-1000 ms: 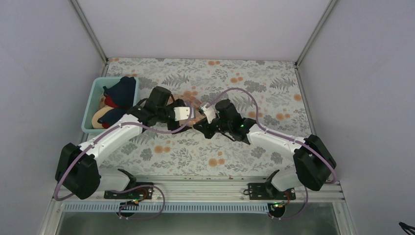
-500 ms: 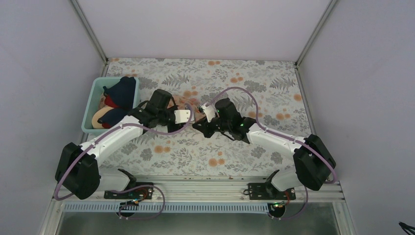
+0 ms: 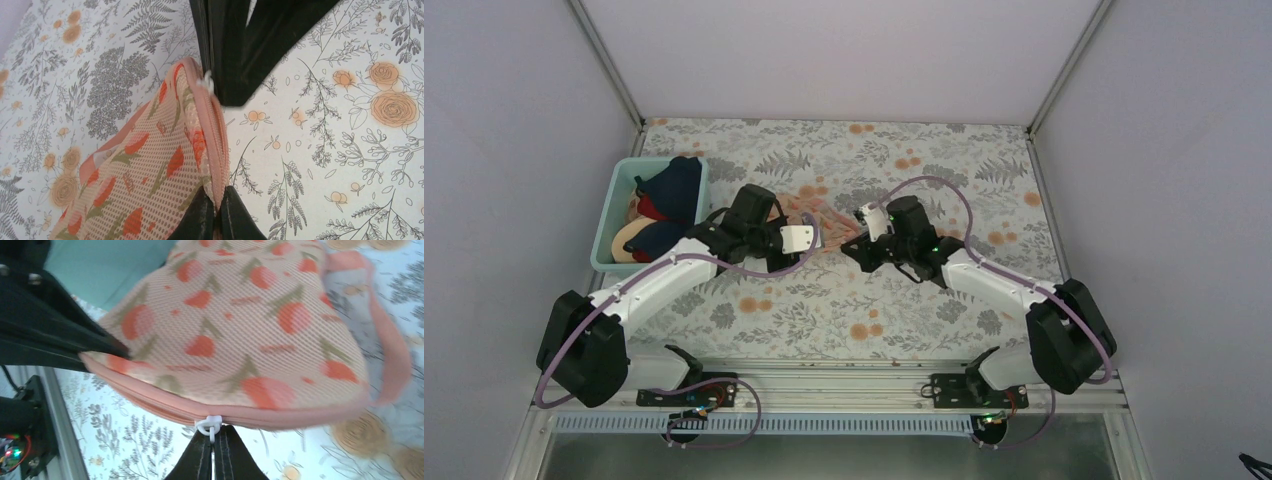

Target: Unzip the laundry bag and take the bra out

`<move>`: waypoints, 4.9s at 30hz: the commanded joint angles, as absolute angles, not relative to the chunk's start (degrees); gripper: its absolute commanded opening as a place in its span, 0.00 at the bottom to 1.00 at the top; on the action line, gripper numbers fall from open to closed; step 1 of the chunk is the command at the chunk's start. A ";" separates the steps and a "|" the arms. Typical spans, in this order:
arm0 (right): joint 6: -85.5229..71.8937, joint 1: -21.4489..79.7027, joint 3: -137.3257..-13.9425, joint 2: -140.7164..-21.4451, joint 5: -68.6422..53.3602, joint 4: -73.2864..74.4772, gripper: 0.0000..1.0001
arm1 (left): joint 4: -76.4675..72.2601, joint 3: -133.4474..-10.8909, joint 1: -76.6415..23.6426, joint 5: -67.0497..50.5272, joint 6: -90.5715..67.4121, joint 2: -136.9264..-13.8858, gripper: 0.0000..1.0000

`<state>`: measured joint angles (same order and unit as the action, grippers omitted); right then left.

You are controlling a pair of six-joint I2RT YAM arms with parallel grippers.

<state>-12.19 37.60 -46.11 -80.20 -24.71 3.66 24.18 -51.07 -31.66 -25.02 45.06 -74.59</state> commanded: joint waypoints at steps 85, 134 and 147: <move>-13.24 33.25 -42.04 -83.20 -34.31 2.15 0.04 | 20.08 -41.80 -27.53 -8.74 55.03 -70.08 0.03; -14.04 38.72 -46.46 -81.99 -29.72 4.91 0.04 | 26.82 -45.40 -35.33 -11.48 52.47 -69.97 0.02; -12.28 33.09 -42.83 -78.60 -31.53 5.89 0.04 | 23.52 -42.54 -32.19 -9.10 54.46 -69.66 0.02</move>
<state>-13.39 33.98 -44.07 -80.18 -30.81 6.81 24.40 -44.56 -35.09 -11.57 52.95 -70.48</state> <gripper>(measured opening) 0.040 0.045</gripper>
